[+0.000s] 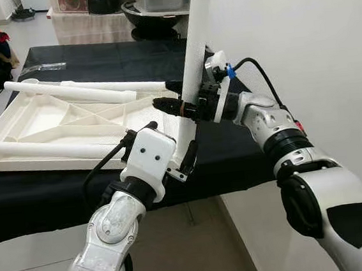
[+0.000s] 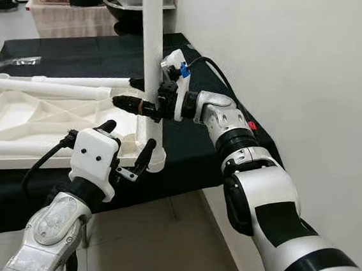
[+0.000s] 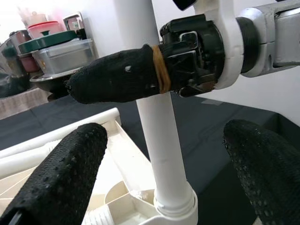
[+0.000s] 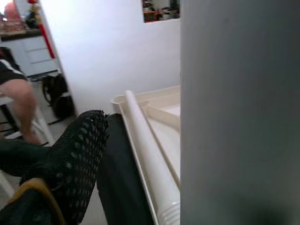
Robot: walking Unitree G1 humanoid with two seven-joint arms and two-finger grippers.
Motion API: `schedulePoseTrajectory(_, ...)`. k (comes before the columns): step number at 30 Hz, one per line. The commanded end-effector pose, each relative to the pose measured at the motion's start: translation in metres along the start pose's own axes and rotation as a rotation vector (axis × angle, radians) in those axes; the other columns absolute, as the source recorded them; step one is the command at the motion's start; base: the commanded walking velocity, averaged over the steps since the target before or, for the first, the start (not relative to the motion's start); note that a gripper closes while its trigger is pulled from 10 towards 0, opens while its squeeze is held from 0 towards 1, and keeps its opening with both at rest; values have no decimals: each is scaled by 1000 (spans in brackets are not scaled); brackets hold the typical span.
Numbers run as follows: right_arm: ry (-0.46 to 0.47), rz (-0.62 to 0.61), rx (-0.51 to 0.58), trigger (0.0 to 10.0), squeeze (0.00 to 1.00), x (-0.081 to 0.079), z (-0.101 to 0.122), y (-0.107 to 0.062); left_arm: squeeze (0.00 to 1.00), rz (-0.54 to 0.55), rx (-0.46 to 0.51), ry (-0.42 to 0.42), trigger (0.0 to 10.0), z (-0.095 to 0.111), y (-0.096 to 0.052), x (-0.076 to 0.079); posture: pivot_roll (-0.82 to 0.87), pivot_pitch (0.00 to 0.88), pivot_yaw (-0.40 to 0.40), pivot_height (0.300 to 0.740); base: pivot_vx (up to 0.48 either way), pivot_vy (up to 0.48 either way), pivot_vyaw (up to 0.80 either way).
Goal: Building children table
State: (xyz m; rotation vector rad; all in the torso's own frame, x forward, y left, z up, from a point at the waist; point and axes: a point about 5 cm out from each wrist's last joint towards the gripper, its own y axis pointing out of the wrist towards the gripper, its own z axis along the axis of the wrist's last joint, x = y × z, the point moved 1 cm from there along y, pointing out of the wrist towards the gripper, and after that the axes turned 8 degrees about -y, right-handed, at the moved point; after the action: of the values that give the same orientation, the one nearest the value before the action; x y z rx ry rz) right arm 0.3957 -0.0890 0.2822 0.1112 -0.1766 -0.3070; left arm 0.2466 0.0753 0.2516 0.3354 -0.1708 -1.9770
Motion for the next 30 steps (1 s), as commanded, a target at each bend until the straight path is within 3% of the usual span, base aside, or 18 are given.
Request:
schedulePoseTrajectory(1,3,26,10,9059,0,-3,0,5,0,-7,-13,3,10000,-2,-1,2,93,105,-134,740,0,0,0)
schedulePoseTrajectory(2,16,-4,0,0,0,-2,-3,7,0,-6,-14,4,10000,-2,-1,1,94,105,-134,740,0,0,0)
schedulePoseTrajectory(9,18,13,9,0,0,-3,-6,7,0,-2,-14,4,10000,-2,-1,1,95,107,-136,740,0,0,0)
schedulePoseTrajectory(14,-13,-81,-24,0,0,2,-9,5,0,-1,-14,5,10000,-2,-1,1,92,108,-134,740,0,0,0)
schedulePoseTrajectory(16,-36,-272,-78,0,0,13,-13,4,0,-1,-12,6,10000,-2,-1,1,89,108,-132,740,0,0,0)
schedulePoseTrajectory(17,-36,-272,-78,0,0,13,-13,4,0,-1,-12,6,10000,-2,-1,1,89,108,-132,740,0,0,0)
schedulePoseTrajectory(18,-36,-424,-106,0,0,22,-15,0,0,0,-11,5,10000,-2,-1,0,89,108,-133,740,0,0,0)
schedulePoseTrajectory(19,-36,-424,-106,0,0,22,-15,0,0,0,-11,5,10000,-2,-1,0,89,108,-133,740,0,0,0)
schedulePoseTrajectory(20,-25,-628,-156,0,0,33,-20,-8,0,0,-10,5,10000,-2,-1,0,86,109,-131,740,0,0,0)
schedulePoseTrajectory(21,-25,-628,-156,0,0,33,-20,-8,0,0,-10,5,10000,-2,-1,0,86,109,-131,740,0,0,0)
schedulePoseTrajectory(22,-17,-820,-205,0,0,41,-25,-18,0,-1,-9,5,10000,-1,0,0,85,109,-131,740,0,0,0)
schedulePoseTrajectory(23,-17,-820,-205,0,0,41,-25,-18,0,-1,-9,5,10000,-1,0,0,85,109,-131,740,0,0,0)
schedulePoseTrajectory(24,26,-1043,-248,0,0,49,-33,-35,0,-2,-7,5,10000,-1,0,1,85,109,-129,740,0,0,0)
schedulePoseTrajectory(25,56,-1176,-277,0,0,52,-38,-46,0,-3,-5,5,10000,-1,1,1,86,108,-129,740,0,0,0)
schedulePoseTrajectory(26,56,-1176,-277,0,0,52,-38,-46,0,-3,-5,5,10000,-1,1,1,86,108,-129,740,0,0,0)
schedulePoseTrajectory(28,89,-1391,-328,0,0,54,-48,-66,0,-3,-3,6,10000,0,1,1,87,109,-128,740,0,0,0)
schedulePoseTrajectory(29,89,-1391,-328,0,0,54,-48,-66,0,-3,-3,6,10000,0,1,1,87,109,-128,740,0,0,0)
schedulePoseTrajectory(30,102,-1468,-335,0,0,53,-51,-71,0,-3,-2,6,10000,0,2,1,86,110,-127,740,0,0,0)
